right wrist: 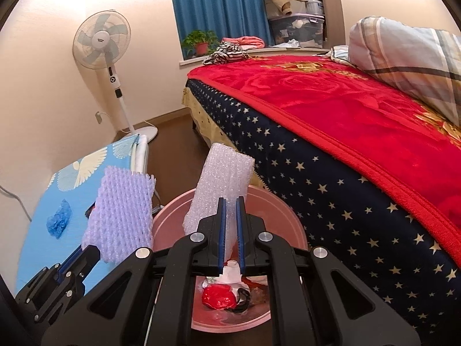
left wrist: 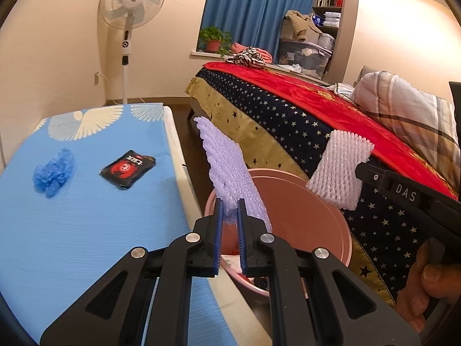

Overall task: Collect trash
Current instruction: 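Open the left gripper over the pink bin while the right gripper releases the white sleeve, then grasp the blue plastic bag with the left gripper while the right gripper grasps the black snack packet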

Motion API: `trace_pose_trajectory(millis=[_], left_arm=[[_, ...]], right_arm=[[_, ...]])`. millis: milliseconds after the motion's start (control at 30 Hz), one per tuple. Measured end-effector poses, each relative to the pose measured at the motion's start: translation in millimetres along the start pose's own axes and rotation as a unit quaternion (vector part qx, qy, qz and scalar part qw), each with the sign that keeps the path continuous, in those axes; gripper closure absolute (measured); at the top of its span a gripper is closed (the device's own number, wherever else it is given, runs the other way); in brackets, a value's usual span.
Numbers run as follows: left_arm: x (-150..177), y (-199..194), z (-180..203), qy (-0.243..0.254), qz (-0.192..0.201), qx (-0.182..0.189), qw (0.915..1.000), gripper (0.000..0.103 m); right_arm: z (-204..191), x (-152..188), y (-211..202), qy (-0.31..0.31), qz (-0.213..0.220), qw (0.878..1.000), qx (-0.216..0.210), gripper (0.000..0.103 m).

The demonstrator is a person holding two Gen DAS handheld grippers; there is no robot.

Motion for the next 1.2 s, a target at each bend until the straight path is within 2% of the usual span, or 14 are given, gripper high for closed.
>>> trace_pose_trajectory(millis=[200,300,333,400,433,467,900,1200], left_arm=[[1,9,6,0.001,-0.007,0.007,1.0000,0.093],[0,12,7,0.002,-0.007,0.010,0.9999,0.093],[-1,12,6,0.001,-0.007,0.008,0.9999,0.089],[-1,12,3,-0.005,-0.006,0.006,1.0000,0.083],[-2,12,1,-0.008,-0.005,0.005,0.9999,0.082],[-2,12,-2,-0.011,-0.006,0.003,0.9999,0.082],[-7,-2,-40,-0.043,0.013,-0.024,0.9987,0.083],[-9,-7,-83,-0.064,0.023,-0.059,0.9959,0.083]], right_arm=[[5,0,4,0.001,-0.003,1.000,0.009,0.095],[10,0,6,0.004,-0.008,1.000,0.019,0.092],[12,0,6,0.005,-0.008,1.000,0.021,0.089],[14,-1,5,0.008,-0.007,1.000,0.024,0.078],[15,-1,5,0.011,-0.006,1.000,0.026,0.067],[16,-1,5,0.011,-0.005,1.000,0.028,0.062],[-8,4,8,-0.012,-0.009,1.000,0.014,0.062],[-48,7,21,-0.022,-0.010,1.000,-0.015,0.062]])
Point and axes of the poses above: each gripper's, at about its wrist camera, not at the fingertips, and y roughly the way its jaws point, z to its right, x to its underside, the point moved 7 cm from there along y, roughly the way its jaws point, and after that the axes turned 1 degree about -x, right-handed, at the moved point
